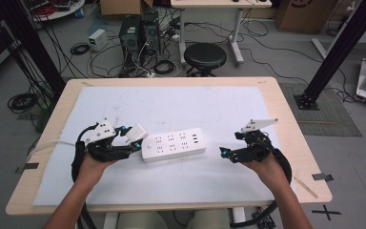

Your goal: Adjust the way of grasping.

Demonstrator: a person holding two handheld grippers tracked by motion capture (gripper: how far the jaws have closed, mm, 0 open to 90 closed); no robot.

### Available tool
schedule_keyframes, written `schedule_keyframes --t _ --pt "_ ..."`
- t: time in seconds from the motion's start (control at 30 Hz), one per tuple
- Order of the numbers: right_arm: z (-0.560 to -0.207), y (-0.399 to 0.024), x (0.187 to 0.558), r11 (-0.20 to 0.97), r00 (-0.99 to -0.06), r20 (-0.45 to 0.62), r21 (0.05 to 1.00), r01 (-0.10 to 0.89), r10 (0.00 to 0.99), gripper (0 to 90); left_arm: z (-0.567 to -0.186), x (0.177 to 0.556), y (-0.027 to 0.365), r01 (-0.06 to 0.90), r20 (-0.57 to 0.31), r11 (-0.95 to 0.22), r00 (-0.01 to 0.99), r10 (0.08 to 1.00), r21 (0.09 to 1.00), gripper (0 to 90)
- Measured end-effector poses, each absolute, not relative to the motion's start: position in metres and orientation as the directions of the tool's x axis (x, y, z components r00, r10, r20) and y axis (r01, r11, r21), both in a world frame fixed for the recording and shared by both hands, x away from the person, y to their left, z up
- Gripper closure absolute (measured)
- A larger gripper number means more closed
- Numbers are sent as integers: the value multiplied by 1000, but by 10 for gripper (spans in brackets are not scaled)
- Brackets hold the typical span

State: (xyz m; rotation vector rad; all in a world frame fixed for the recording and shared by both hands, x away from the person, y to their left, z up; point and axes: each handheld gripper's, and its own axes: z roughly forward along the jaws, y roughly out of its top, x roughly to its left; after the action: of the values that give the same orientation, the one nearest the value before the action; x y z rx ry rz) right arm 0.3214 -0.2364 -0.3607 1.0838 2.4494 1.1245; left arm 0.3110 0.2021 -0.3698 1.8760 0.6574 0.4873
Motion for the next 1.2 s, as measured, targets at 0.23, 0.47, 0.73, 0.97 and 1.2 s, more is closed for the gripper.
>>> schedule_keyframes --t 0.23,0.47,0.73,0.97,1.2 --pt "-357 -226 318 396 -722 147 754 524 676 160 -372 305 192 178 61 -354 820 569 918 425" --pt "-360 -217 319 375 -732 207 751 544 649 160 -376 301 181 123 103 -411 868 487 904 425" --pt "-361 -208 319 351 -733 284 734 581 618 160 -381 300 170 66 139 -435 895 423 898 425" --pt "-361 -197 322 339 -729 339 716 610 595 160 -384 301 163 22 175 -458 907 382 889 425" --pt "-363 -187 326 332 -733 397 702 630 552 160 -387 302 158 -4 204 -485 911 359 874 425"
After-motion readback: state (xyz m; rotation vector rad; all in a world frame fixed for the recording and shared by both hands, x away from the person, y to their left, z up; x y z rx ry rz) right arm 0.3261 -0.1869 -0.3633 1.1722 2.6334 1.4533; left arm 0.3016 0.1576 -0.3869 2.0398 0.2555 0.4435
